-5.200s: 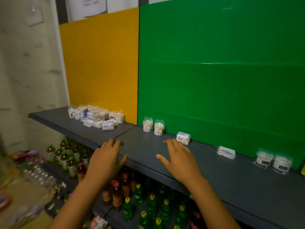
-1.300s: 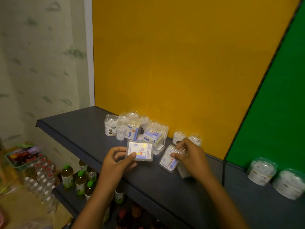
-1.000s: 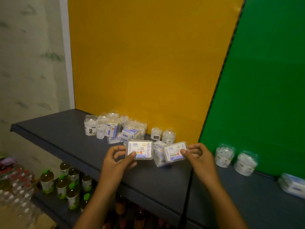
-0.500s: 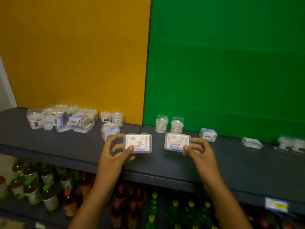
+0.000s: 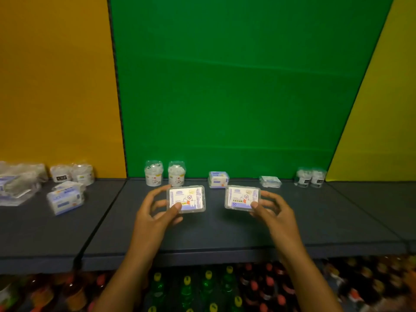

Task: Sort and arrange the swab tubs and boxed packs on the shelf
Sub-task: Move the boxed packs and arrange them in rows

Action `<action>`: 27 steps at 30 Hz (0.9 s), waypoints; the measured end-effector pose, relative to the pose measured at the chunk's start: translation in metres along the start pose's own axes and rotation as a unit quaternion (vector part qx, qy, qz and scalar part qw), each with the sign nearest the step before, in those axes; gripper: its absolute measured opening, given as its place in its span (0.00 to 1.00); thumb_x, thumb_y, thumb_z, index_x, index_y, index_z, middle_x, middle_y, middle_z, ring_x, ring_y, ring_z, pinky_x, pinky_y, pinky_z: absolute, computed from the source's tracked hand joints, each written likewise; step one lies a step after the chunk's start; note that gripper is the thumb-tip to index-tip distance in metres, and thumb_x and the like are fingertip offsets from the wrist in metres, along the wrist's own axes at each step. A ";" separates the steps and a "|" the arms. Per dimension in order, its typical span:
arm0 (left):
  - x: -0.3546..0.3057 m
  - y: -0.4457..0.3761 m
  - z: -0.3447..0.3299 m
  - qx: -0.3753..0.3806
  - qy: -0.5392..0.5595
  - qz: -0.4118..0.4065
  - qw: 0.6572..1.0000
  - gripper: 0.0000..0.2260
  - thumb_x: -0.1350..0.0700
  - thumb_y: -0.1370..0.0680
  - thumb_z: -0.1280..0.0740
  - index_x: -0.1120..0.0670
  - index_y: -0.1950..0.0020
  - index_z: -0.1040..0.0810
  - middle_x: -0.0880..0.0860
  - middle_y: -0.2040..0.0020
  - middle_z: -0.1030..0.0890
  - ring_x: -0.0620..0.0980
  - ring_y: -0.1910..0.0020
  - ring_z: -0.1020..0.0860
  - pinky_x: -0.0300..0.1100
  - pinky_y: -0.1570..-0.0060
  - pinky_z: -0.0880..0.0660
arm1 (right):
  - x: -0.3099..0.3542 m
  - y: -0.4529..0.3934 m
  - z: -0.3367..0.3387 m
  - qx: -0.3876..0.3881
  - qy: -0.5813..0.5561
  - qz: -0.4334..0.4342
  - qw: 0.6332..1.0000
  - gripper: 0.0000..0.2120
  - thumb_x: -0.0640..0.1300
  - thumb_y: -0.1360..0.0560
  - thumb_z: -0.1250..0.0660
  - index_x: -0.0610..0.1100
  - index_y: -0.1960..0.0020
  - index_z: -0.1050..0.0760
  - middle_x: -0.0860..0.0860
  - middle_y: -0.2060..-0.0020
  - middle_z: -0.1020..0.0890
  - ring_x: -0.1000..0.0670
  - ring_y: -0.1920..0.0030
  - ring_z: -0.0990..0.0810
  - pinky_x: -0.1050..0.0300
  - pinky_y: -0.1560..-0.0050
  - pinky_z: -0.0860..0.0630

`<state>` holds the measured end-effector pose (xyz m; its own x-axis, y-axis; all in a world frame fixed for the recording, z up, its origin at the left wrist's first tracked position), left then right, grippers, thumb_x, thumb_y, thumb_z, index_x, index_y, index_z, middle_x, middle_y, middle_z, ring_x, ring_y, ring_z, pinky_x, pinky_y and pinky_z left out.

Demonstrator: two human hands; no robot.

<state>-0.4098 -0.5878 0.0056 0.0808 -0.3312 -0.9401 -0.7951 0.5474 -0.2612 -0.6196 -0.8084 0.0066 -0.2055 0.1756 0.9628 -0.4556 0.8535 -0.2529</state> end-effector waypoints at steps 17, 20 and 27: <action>0.087 -0.129 -0.152 0.092 -0.026 0.008 0.995 0.16 0.64 0.27 0.28 0.48 0.45 0.25 0.48 0.57 0.16 0.47 0.62 0.17 0.42 0.66 0.21 | -0.018 -0.111 0.095 -0.084 0.046 0.027 0.995 0.09 0.35 0.26 0.30 0.43 0.47 0.22 0.51 0.59 0.14 0.53 0.55 0.15 0.61 0.52 0.18; 0.105 -0.141 -0.177 0.092 -0.064 0.004 0.994 0.17 0.64 0.28 0.27 0.52 0.43 0.25 0.51 0.55 0.17 0.42 0.63 0.18 0.38 0.67 0.22 | -0.027 -0.124 0.112 -0.096 0.040 0.020 0.994 0.09 0.34 0.26 0.30 0.44 0.48 0.21 0.50 0.59 0.14 0.51 0.55 0.15 0.59 0.51 0.18; 0.149 -0.161 -0.226 0.072 -0.175 0.011 0.982 0.18 0.57 0.29 0.25 0.50 0.42 0.26 0.53 0.54 0.19 0.50 0.58 0.19 0.41 0.58 0.23 | -0.055 -0.164 0.144 -0.092 0.035 -0.001 0.995 0.10 0.37 0.26 0.29 0.41 0.45 0.21 0.45 0.53 0.15 0.48 0.53 0.15 0.53 0.47 0.19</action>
<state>-0.4053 -0.8989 -0.0428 0.2865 -0.0473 -0.9569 -0.7075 0.6631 -0.2446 -0.6588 -1.0287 -0.0183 -0.1412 0.2030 0.9690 -0.2887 0.9278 -0.2364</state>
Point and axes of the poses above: each hand's wrist, its own y-axis away from the middle knuckle, its own z-axis out of the back of the hand, x = y × z, the point moved 10 cm from there along -y, towards the middle knuckle
